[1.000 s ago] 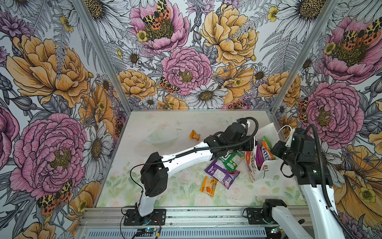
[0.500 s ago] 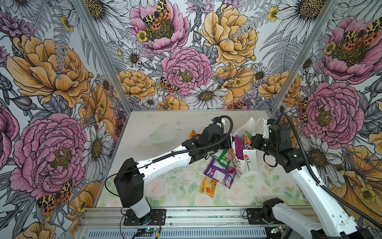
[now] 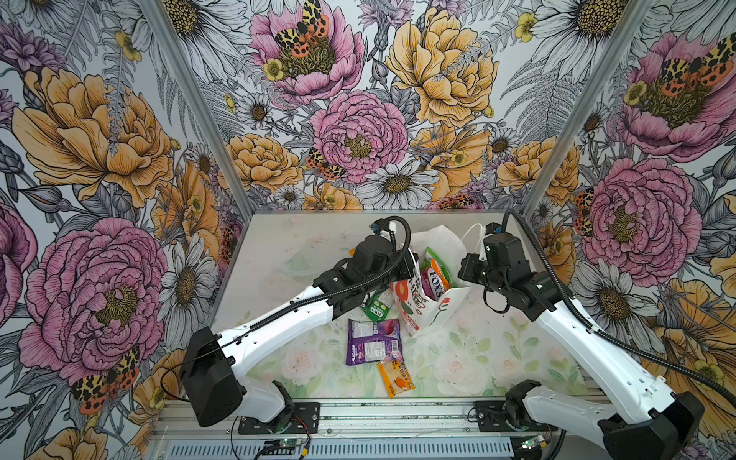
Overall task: Place the snacks into the paper bag
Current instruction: Move the snack to the middle-right of the table, then place the paper bag at the middle-right of the table.
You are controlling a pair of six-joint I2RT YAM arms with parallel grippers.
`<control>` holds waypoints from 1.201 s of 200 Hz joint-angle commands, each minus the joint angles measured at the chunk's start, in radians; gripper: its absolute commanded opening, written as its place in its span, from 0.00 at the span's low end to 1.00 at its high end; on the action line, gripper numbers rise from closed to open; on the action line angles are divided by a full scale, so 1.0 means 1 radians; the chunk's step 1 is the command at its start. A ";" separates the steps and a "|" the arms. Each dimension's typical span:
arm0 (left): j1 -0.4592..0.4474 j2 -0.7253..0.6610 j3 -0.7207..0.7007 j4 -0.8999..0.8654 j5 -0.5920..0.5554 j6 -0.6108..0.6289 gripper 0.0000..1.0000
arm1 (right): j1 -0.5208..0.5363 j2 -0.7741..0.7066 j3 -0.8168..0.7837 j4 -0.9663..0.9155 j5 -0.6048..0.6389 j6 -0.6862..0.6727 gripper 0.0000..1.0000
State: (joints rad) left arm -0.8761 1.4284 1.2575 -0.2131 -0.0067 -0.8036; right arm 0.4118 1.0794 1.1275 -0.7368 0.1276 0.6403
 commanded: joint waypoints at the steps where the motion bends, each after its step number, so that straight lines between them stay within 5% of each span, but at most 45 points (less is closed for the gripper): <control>1: -0.027 0.033 0.089 0.105 0.056 0.020 0.00 | -0.024 -0.067 0.050 0.002 0.055 -0.027 0.00; 52: -0.111 0.135 0.178 0.110 0.068 0.011 0.00 | -0.064 -0.153 -0.027 -0.042 0.040 -0.048 0.00; 139: -0.054 0.212 0.198 0.087 0.027 0.008 0.00 | -0.112 -0.155 -0.034 -0.086 0.003 -0.137 0.00; 166: -0.046 0.222 0.222 0.059 0.084 0.040 0.27 | -0.119 -0.157 -0.019 -0.101 0.033 -0.144 0.00; 240: -0.042 0.063 0.077 0.065 0.060 0.076 0.56 | -0.136 -0.145 0.006 -0.101 0.058 -0.157 0.00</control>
State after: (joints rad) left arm -0.9241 1.5688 1.3701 -0.1761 0.0601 -0.7547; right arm 0.2821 0.9318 1.0817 -0.8711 0.1612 0.5026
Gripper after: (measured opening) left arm 0.539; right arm 0.047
